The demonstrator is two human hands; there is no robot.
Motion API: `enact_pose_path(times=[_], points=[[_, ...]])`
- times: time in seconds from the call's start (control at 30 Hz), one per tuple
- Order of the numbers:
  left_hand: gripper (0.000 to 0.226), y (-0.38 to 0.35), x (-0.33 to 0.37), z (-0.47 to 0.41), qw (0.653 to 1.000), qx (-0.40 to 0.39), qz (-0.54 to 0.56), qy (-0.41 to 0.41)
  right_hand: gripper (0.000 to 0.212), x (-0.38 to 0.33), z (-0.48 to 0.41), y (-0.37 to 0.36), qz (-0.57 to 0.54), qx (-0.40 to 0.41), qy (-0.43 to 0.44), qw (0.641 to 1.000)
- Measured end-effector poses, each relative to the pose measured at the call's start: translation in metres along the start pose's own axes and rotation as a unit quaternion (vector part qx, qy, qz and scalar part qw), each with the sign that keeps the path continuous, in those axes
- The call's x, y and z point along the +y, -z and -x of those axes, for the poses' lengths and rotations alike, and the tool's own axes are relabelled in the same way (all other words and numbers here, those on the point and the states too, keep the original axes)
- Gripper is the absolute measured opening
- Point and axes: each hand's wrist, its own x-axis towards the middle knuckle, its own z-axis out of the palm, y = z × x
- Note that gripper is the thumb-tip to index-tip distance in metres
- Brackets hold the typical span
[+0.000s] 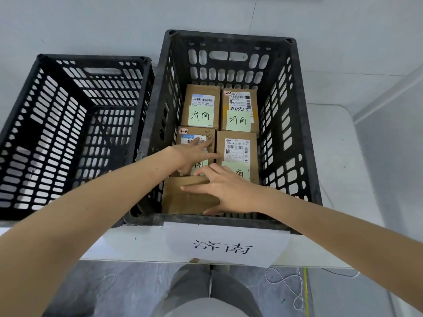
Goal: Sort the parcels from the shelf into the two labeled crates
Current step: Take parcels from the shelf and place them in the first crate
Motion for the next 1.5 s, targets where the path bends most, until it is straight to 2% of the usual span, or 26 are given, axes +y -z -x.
enact_pose_path(times=[0.37, 0.5, 0.57, 0.67, 0.73, 0.8, 0.87, 0.93, 1.03, 1.1, 1.17, 1.27, 1.33, 1.5], points=[[0.118, 0.001, -0.001, 0.000, 0.999, -0.015, 0.038, -0.004, 0.073, 0.001, 0.004, -0.004, -0.035, 0.025, -0.006, 0.999], [0.114, 0.001, -0.002, 0.000, 0.999, -0.017, 0.039, -0.003, 0.073, 0.004, 0.007, -0.007, -0.048, 0.040, 0.004, 0.998], [0.114, 0.002, -0.001, 0.001, 0.999, -0.018, 0.035, -0.003, 0.079, 0.006, 0.007, -0.005, -0.107, 0.021, 0.004, 0.994], [0.111, 0.003, 0.002, 0.001, 0.999, -0.018, 0.027, 0.012, 0.084, 0.023, 0.008, 0.008, -0.277, 0.004, -0.080, 0.957], [0.111, 0.003, 0.003, 0.002, 0.999, -0.017, 0.028, 0.013, 0.061, 0.040, 0.007, 0.017, -0.252, -0.021, -0.143, 0.957], [0.115, 0.003, 0.004, 0.002, 0.999, -0.014, 0.036, 0.005, 0.042, 0.047, 0.001, 0.023, -0.210, -0.095, -0.169, 0.958], [0.117, 0.003, 0.003, 0.002, 0.999, -0.011, 0.039, 0.005, 0.041, 0.047, -0.008, 0.028, -0.233, -0.132, -0.175, 0.948], [0.116, 0.002, 0.002, 0.001, 0.999, -0.011, 0.043, 0.008, 0.041, 0.049, -0.015, 0.032, -0.253, -0.123, -0.215, 0.935], [0.119, -0.001, 0.000, 0.000, 0.998, -0.004, 0.056, 0.012, 0.038, 0.056, -0.018, 0.024, -0.119, -0.172, -0.231, 0.950], [0.118, -0.002, 0.000, -0.001, 0.998, 0.002, 0.059, 0.011, 0.062, 0.052, -0.018, 0.007, -0.042, -0.208, -0.207, 0.955], [0.117, -0.003, 0.000, -0.001, 0.998, 0.005, 0.057, 0.011, 0.076, 0.048, -0.021, -0.008, -0.032, -0.187, -0.187, 0.964], [0.118, -0.003, 0.001, -0.001, 0.999, 0.004, 0.049, 0.012, 0.070, 0.053, -0.025, -0.016, 0.032, -0.110, -0.150, 0.982], [0.118, -0.003, 0.001, -0.001, 0.999, 0.005, 0.048, 0.012, 0.064, 0.056, -0.024, -0.019, 0.063, -0.089, -0.144, 0.984], [0.118, -0.004, 0.001, -0.002, 0.999, 0.005, 0.045, 0.015, 0.054, 0.053, -0.021, -0.023, 0.041, -0.130, -0.171, 0.976]])
